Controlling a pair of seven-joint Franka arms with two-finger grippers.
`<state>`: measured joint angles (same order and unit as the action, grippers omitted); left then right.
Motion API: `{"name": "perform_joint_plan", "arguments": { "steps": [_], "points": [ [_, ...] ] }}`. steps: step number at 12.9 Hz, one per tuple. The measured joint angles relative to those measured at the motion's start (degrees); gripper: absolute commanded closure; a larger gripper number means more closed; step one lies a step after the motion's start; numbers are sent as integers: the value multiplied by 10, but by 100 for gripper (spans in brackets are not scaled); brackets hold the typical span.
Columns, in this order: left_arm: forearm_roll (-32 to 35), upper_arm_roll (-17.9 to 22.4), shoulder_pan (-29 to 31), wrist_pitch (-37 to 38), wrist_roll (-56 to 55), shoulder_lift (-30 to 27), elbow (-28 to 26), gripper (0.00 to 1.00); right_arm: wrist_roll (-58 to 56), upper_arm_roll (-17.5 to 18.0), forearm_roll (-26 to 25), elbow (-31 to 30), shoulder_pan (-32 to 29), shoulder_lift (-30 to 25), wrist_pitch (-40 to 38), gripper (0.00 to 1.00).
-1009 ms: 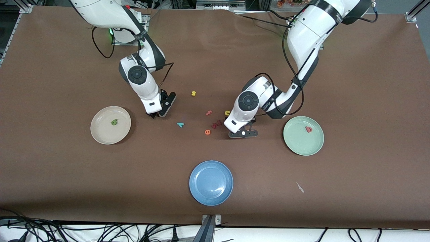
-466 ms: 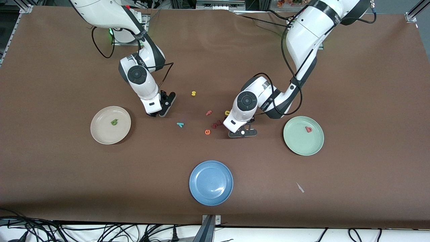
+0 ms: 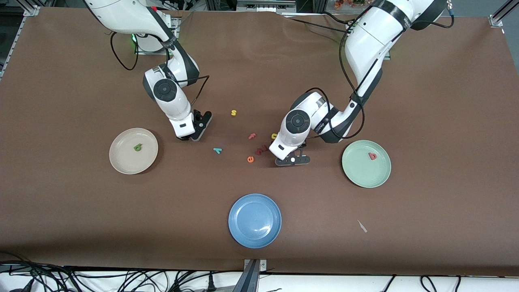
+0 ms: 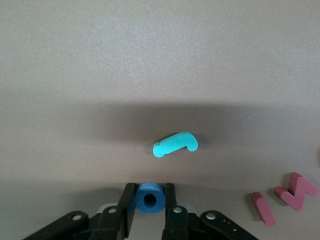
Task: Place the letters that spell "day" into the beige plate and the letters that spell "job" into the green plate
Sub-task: 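Grasp the yellow d and blue o with the right and left grippers, then drop the d on the beige plate while the left gripper drops o on green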
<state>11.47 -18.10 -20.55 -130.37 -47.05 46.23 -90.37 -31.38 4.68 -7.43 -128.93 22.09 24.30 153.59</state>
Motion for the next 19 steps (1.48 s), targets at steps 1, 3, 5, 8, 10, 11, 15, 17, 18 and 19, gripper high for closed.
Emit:
{"name": "perform_joint_plan", "arguments": {
  "steps": [1, 3, 5, 8, 10, 11, 15, 17, 18, 19],
  "points": [
    [0, 0, 3, 0, 0, -1, 1, 99, 0, 0, 0, 0, 0, 0, 0, 72],
    [0, 0, 11, 4, 0, -6, 7, 99, 0, 0, 0, 0, 0, 0, 0, 79],
    [0, 0, 19, 26, 2, -22, 11, 99, 0, 0, 0, 0, 0, 0, 0, 84],
    [0, 0, 39, 72, 44, -45, 11, 100, 1, 0, 0, 0, 0, -1, 0, 88],
    [0, 0, 63, 106, 92, -56, 11, 100, 6, -3, 0, 1, 0, -2, -5, 90],
    [0, 0, 74, 120, 117, -60, 11, 100, 7, -6, 0, 3, -1, -4, -15, 90],
    [0, 0, 128, 167, 214, -72, 11, 100, 10, -28, 1, 41, -2, -41, -135, 91],
    [0, 0, 159, 184, 262, -75, 8, 100, 14, -44, 4, 68, -2, -60, -204, 91],
    [0, 0, 172, 188, 279, -75, 5, 100, 16, -59, 7, 75, -2, -67, -224, 91],
    [0, 0, 183, 190, 289, -76, 0, 100, 17, -80, 12, 76, -2, -73, -237, 91]
  ]
}}
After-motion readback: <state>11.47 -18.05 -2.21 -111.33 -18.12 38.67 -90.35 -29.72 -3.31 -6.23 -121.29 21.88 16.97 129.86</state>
